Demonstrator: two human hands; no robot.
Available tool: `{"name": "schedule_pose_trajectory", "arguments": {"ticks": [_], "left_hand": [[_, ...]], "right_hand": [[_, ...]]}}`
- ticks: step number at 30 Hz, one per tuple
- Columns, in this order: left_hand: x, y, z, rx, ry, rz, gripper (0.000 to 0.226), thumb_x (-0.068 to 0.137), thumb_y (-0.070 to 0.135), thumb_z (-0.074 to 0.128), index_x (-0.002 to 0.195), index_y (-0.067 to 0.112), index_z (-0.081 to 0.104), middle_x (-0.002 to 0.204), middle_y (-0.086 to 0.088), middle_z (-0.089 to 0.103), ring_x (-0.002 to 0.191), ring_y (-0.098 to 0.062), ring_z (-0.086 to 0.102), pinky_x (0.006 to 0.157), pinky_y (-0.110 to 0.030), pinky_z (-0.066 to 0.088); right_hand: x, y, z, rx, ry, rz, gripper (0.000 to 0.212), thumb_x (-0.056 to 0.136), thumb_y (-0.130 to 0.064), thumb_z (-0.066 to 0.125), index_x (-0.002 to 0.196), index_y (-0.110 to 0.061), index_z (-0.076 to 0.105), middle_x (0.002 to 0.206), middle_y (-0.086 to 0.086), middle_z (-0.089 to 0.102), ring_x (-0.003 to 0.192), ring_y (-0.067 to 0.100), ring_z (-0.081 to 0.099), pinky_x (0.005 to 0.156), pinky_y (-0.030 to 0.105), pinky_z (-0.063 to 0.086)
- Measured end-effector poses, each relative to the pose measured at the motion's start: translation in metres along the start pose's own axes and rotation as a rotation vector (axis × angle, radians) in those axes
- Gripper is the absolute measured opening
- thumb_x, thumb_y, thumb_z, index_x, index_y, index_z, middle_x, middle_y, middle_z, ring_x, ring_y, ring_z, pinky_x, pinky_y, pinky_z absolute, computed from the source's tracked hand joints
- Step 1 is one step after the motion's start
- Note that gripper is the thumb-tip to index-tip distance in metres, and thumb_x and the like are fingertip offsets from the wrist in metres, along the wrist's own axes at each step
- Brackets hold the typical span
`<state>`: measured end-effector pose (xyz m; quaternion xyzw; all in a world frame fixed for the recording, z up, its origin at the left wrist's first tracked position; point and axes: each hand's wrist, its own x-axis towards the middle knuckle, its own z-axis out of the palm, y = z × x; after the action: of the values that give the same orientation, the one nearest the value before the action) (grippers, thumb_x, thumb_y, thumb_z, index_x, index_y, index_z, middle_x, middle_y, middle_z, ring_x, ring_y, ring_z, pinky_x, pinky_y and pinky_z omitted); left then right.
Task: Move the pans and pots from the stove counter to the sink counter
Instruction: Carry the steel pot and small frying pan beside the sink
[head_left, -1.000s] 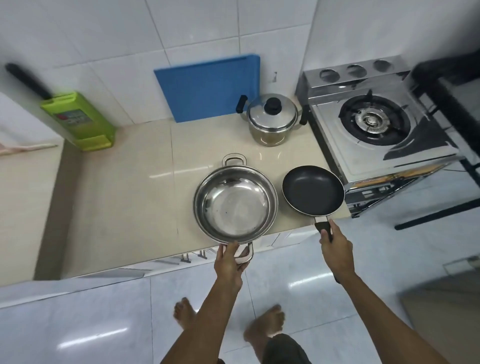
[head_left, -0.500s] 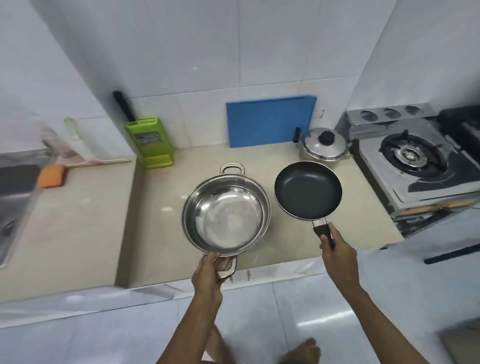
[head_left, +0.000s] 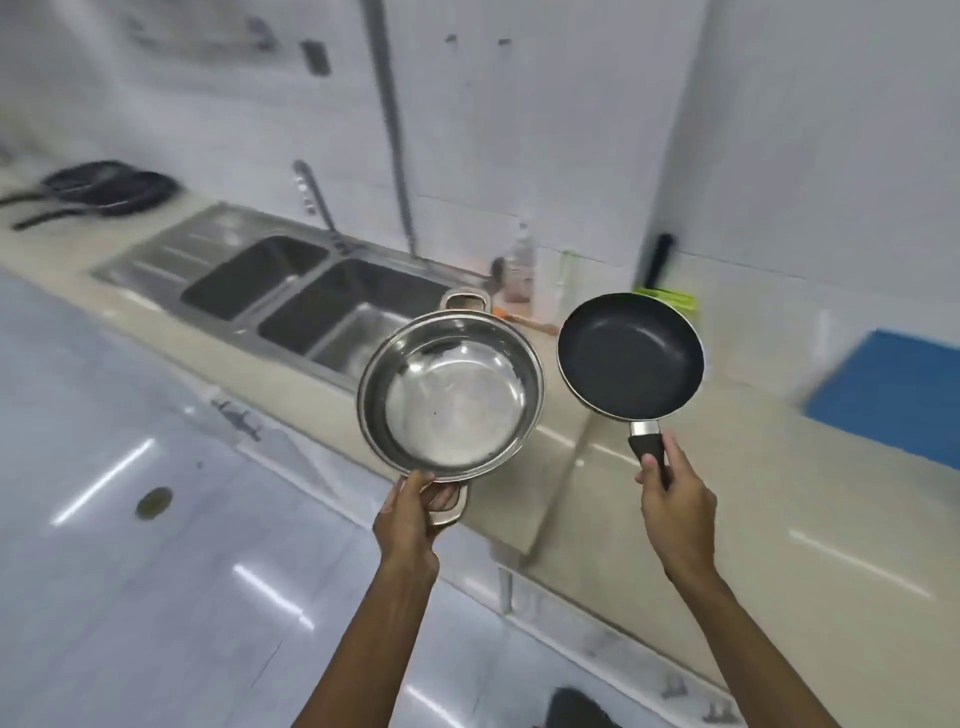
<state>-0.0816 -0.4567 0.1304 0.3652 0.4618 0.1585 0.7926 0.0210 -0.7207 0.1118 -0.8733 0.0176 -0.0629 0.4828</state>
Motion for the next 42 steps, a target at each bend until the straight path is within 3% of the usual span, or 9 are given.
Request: {"name": "schedule_pose_trajectory", "arguments": {"ticks": [10,13,16,22,29,34,36,38,42], "left_hand": [[0.128,0.163,-0.167,-0.274,0.407,0.136,0.030,0.072,0.007,0.075,0.102,0.005,0.071,0.089,-0.019,0.080,0.082,-0.026,0.079,0.062,-0.030,0.062],[0.171,0.215,-0.207,-0.311,0.514,0.154,0.034,0.072,0.009,0.075,0.106,0.003,0.073,0.089,-0.018,0.080,0.079,-0.025,0.079,0.082,-0.039,0.061],[0.207,0.267,-0.237,-0.344,0.599,0.154,0.040,0.068,0.008,0.074,0.108,0.001,0.072,0.091,-0.020,0.080,0.081,-0.026,0.079,0.092,-0.044,0.058],[0.281,0.359,-0.284,-0.391,0.656,0.179,0.044,0.068,0.010,0.075,0.112,0.004,0.071,0.098,-0.020,0.079,0.087,-0.029,0.079,0.087,-0.042,0.058],[0.403,0.467,-0.339,-0.394,0.612,0.160,0.028,0.072,0.007,0.072,0.100,0.009,0.071,0.096,-0.021,0.079,0.083,-0.026,0.079,0.076,-0.036,0.058],[0.505,0.567,-0.377,-0.321,0.532,0.121,0.027,0.071,0.003,0.074,0.098,0.005,0.069,0.095,-0.024,0.078,0.086,-0.031,0.079,0.088,-0.048,0.060],[0.541,0.607,-0.383,-0.277,0.505,0.083,0.026,0.071,0.007,0.077,0.096,0.005,0.069,0.094,-0.023,0.078,0.084,-0.029,0.079,0.075,-0.041,0.063],[0.581,0.646,-0.383,-0.239,0.454,0.055,0.027,0.069,0.010,0.077,0.094,0.005,0.069,0.091,-0.020,0.080,0.078,-0.025,0.078,0.055,-0.027,0.055],[0.653,0.711,-0.369,-0.162,0.345,0.034,0.028,0.067,0.011,0.080,0.093,0.006,0.069,0.090,-0.017,0.080,0.080,-0.023,0.079,0.076,-0.035,0.056]], "right_hand": [[0.024,-0.159,0.294,0.051,-0.481,-0.206,0.042,0.100,-0.025,0.053,0.142,-0.028,0.053,0.109,0.008,0.076,0.100,0.031,0.068,0.082,0.038,0.052],[0.026,-0.209,0.382,0.068,-0.559,-0.247,0.042,0.100,-0.024,0.055,0.142,-0.023,0.054,0.118,0.008,0.074,0.106,0.028,0.068,0.087,0.036,0.050],[0.026,-0.261,0.456,0.075,-0.631,-0.234,0.043,0.099,-0.024,0.055,0.142,-0.026,0.053,0.093,0.003,0.077,0.090,0.023,0.070,0.078,0.034,0.047],[0.033,-0.361,0.592,0.089,-0.759,-0.267,0.043,0.100,-0.027,0.052,0.142,-0.033,0.050,0.082,-0.004,0.074,0.069,0.017,0.063,0.072,0.041,0.053],[0.039,-0.445,0.744,0.085,-0.758,-0.259,0.045,0.100,-0.032,0.052,0.144,-0.035,0.047,0.092,-0.006,0.075,0.060,0.005,0.057,0.070,0.040,0.055],[0.046,-0.503,0.838,0.034,-0.632,-0.196,0.045,0.100,-0.030,0.053,0.145,-0.027,0.051,0.102,-0.001,0.076,0.077,0.013,0.060,0.086,0.048,0.056],[0.050,-0.524,0.864,0.040,-0.601,-0.157,0.045,0.100,-0.030,0.052,0.145,-0.024,0.050,0.110,0.004,0.075,0.085,0.017,0.058,0.091,0.052,0.054],[0.060,-0.545,0.891,0.052,-0.557,-0.128,0.042,0.100,-0.028,0.052,0.142,-0.024,0.054,0.113,0.003,0.074,0.092,0.019,0.063,0.091,0.049,0.054],[0.085,-0.573,0.941,0.009,-0.465,-0.112,0.033,0.100,-0.026,0.052,0.133,-0.026,0.059,0.108,0.004,0.075,0.095,0.029,0.068,0.086,0.042,0.053]]}}
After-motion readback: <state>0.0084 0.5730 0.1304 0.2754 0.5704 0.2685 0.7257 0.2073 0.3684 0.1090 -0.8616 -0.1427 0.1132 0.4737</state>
